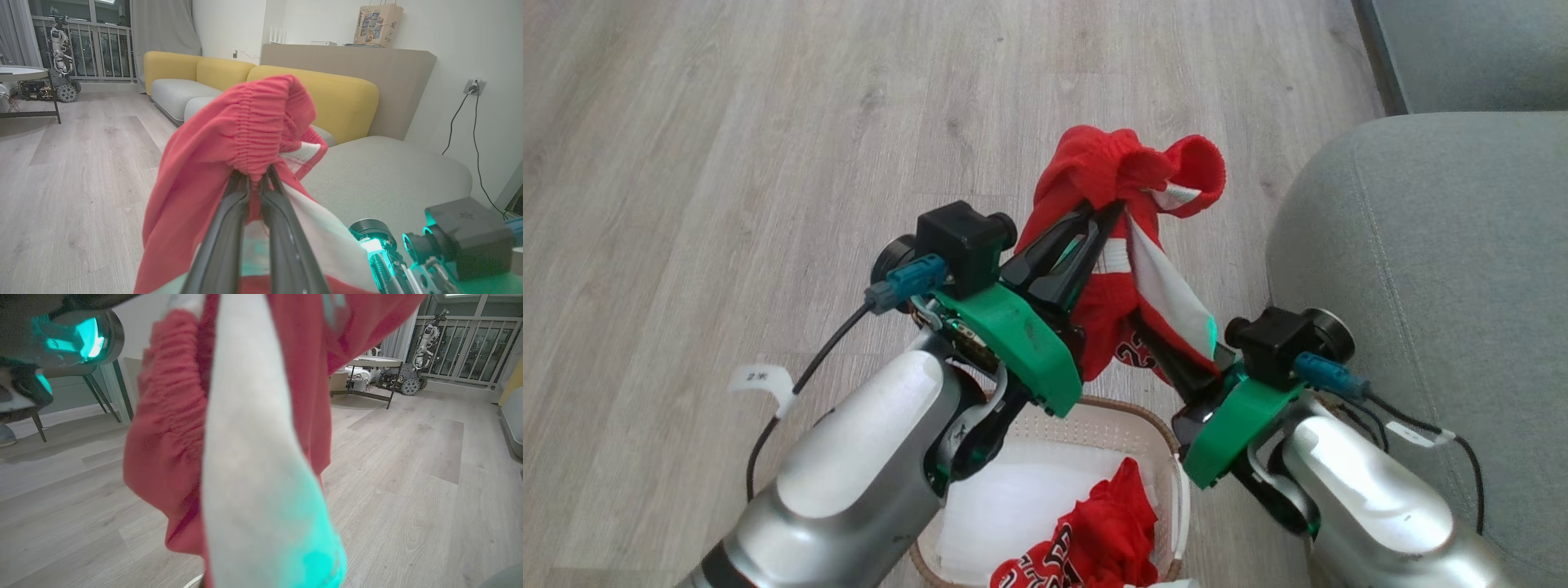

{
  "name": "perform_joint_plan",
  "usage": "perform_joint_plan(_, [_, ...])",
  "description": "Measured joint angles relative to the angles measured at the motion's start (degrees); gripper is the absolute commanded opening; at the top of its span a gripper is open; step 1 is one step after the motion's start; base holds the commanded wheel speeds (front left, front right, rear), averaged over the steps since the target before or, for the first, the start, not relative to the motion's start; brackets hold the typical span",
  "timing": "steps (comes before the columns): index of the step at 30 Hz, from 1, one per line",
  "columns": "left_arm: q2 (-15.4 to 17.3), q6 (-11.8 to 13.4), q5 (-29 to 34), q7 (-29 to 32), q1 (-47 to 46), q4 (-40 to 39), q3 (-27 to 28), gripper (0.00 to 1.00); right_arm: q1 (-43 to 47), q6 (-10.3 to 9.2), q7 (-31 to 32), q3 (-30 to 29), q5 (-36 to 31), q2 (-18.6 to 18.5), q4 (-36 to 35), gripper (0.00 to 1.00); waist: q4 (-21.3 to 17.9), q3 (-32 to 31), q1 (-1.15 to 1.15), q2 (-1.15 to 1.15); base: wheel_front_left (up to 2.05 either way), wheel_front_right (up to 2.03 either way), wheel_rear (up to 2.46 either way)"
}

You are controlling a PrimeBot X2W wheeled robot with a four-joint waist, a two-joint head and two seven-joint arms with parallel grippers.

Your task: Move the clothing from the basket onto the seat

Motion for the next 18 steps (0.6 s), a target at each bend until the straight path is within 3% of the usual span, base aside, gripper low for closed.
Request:
perform_joint_plan(15, [0.6,0.6,-1.1,-1.1,2.9,1.2,0.1,0.00,3.1,0.00,0.0,-9.0,-1.1,-0.7,-5.2,0.00,-2.0,-0.3,0.00,0.00,0.00,0.00,0.00])
perform_joint_plan(16, [0.6,0.7,-1.1,-1.2,3.1,1.3,0.0,0.07,3.6,0.00,0.0,-9.7,-1.1,-0.9,-5.7,0.00,-2.1,-0.3,0.00,0.00,0.00,0.00,0.00])
perform_joint_plan(17, [0.6,0.9,-1.1,-1.6,3.2,1.3,0.0,0.29,4.0,0.00,0.0,-10.4,-1.1,-1.0,-6.1,0.00,-2.3,-0.3,0.00,0.00,0.00,0.00,0.00])
perform_joint_plan(18, [0.5,1.0,-1.1,-1.6,3.3,1.3,0.0,0.42,4.4,0.00,0.0,-11.2,-1.4,-1.2,-6.6,0.00,-2.4,-0.3,0.00,0.00,0.00,0.00,0.00])
